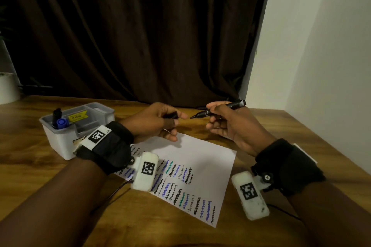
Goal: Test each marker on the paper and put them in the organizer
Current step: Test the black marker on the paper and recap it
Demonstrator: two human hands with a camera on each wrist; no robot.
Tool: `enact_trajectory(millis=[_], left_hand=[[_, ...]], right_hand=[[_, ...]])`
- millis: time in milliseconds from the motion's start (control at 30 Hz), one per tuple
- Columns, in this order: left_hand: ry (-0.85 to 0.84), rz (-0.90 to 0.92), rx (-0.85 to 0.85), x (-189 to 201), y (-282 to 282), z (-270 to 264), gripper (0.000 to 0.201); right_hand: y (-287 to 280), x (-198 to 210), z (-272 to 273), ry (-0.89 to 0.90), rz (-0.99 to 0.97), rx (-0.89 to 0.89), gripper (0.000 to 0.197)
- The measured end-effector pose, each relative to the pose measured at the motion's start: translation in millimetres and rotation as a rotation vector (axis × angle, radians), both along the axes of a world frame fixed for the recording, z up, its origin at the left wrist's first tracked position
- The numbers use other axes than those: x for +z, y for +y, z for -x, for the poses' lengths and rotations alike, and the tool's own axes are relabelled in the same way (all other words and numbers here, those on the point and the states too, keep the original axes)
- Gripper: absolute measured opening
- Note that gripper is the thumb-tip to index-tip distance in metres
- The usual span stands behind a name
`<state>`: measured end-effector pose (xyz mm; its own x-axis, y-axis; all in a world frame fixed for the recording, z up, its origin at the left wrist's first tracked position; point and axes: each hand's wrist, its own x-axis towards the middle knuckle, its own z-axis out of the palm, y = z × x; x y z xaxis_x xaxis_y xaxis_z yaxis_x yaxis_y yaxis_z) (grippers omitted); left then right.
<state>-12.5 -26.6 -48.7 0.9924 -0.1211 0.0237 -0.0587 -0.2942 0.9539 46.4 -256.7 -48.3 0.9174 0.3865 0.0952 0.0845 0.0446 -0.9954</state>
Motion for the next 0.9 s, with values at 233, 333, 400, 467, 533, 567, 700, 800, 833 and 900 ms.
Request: enact_trajectory(millis=[233,333,400,467,533,567,700,800,833,900], left_hand=[[-0.041,0.065,0.006,-0.6,-1.6,-1.5,0.037],[-0.033,0.079,-0.008,-1.7,-1.2,-2.1,0.041],[-0.036,0.082,-0.020,-2.3,-1.3,-2.7,0.040],[-0.042,0.075,-0.023,-2.4,-1.7,-3.0,0.038],[-0.047,0.069,-0.025,-2.2,-2.0,-3.4,0.036],[-0.046,0.070,-0.026,-2.2,-1.8,-3.8,0.034],[-0.055,0.063,-0.018,-1.7,-2.1,-3.6,0.031],[-0.063,0.060,0.011,-2.1,-1.8,-3.6,0.031],[-0.064,0.062,0.015,-2.4,-1.2,-3.9,0.033],[-0.064,0.058,0.004,-2.0,-0.6,-4.3,0.035]], right_hand=[[2.9,-1.7,0.3,-0.003,-0.018,0.000,0.005],[4.2,-2.5,1.3,-0.020,-0.012,0.005,0.006],[4.7,-3.4,2.0,-0.028,0.004,0.011,0.006],[4.5,-4.2,2.2,-0.030,0.011,0.015,0.006],[3.9,-3.7,2.0,-0.031,0.012,0.021,0.005],[3.2,-3.3,1.9,-0.034,0.011,0.023,0.005],[2.7,-3.4,0.7,-0.049,0.019,0.014,0.006],[3.0,-4.8,0.1,-0.059,0.037,0.002,0.007],[3.3,-5.5,0.0,-0.059,0.043,0.005,0.008],[3.8,-6.3,0.3,-0.062,0.054,0.016,0.008]])
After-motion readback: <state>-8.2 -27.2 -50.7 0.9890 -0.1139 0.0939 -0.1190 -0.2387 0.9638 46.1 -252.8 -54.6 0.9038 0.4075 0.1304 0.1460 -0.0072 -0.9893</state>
